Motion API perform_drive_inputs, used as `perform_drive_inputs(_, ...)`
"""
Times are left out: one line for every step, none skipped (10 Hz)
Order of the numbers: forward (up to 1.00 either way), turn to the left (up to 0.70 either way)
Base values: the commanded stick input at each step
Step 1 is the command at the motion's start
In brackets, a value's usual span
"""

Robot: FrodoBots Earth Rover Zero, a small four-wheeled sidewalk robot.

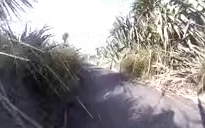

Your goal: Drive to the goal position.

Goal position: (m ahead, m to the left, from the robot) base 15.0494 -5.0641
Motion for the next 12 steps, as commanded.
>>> perform_drive_inputs(0.45, 0.0)
perform_drive_inputs(0.45, 0.0)
perform_drive_inputs(0.45, -0.27)
perform_drive_inputs(0.45, -0.27)
perform_drive_inputs(0.45, -0.27)
perform_drive_inputs(0.45, -0.06)
perform_drive_inputs(0.45, -0.03)
perform_drive_inputs(0.45, 0.0)
perform_drive_inputs(0.45, -0.06)
perform_drive_inputs(0.45, -0.13)
perform_drive_inputs(0.45, -0.27)
perform_drive_inputs(0.45, -0.26)
